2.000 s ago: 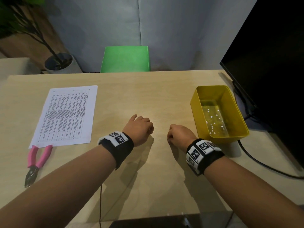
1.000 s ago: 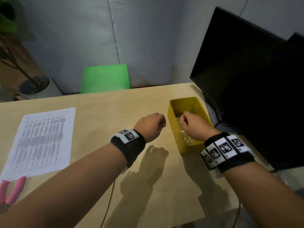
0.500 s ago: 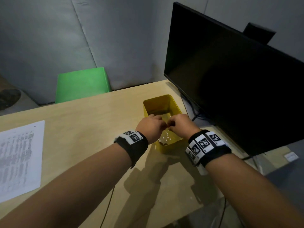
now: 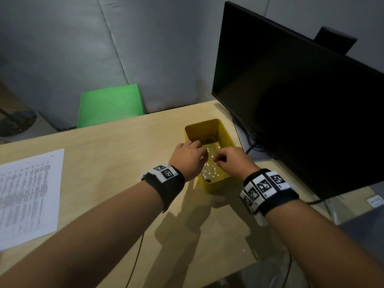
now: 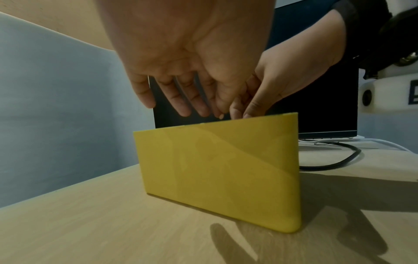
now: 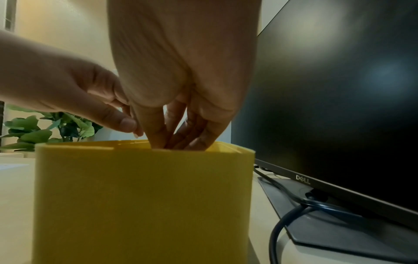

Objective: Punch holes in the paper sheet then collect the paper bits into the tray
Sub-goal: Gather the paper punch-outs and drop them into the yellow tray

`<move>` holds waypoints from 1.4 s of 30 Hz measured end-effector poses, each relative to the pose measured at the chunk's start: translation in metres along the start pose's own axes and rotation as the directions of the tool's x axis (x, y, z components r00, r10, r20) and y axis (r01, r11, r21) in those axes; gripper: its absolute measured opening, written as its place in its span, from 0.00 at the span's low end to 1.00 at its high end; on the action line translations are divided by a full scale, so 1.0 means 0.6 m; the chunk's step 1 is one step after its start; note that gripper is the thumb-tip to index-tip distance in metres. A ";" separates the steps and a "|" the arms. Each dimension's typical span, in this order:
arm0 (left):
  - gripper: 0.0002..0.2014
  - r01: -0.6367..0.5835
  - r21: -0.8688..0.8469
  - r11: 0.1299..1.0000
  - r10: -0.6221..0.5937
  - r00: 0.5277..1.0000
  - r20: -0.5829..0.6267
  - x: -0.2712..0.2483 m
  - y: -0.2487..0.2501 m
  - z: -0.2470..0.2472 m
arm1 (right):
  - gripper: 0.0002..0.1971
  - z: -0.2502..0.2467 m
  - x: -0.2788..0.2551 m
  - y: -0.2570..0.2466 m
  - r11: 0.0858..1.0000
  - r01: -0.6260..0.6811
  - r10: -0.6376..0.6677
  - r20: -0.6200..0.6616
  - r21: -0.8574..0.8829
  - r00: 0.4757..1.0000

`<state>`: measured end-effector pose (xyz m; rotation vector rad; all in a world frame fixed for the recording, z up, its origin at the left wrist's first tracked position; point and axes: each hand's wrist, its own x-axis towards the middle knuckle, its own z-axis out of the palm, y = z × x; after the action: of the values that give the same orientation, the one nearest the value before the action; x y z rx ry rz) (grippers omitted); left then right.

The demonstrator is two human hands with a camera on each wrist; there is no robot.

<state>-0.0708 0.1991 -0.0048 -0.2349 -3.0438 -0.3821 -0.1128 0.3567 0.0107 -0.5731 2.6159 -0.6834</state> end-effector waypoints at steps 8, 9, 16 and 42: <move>0.14 -0.038 0.008 0.999 0.038 0.998 -0.058 -0.022 0.010 -0.012 | 0.09 -0.006 -0.022 -0.019 0.997 0.049 -0.056 -0.119 -0.061 0.991; 0.14 -0.055 0.011 0.998 0.056 0.996 -0.069 -0.028 0.010 -0.014 | 0.09 -0.005 -0.028 -0.021 0.997 0.050 -0.058 -0.140 -0.065 0.988; 0.13 -0.160 0.012 0.987 0.160 0.981 -0.107 -0.075 -0.004 -0.026 | 0.07 0.012 -0.094 -0.029 0.997 0.035 -0.050 -0.214 -0.074 0.976; 0.10 -0.299 -0.005 0.954 0.299 0.951 0.081 -0.192 -0.028 0.011 | 0.12 0.164 -0.291 0.133 0.961 -0.147 0.181 0.131 -0.236 0.975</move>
<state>0.0396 0.1683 -0.0249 -0.7176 -3.0164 -0.3464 0.0563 0.4658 -0.0676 -0.4445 2.5766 -0.2814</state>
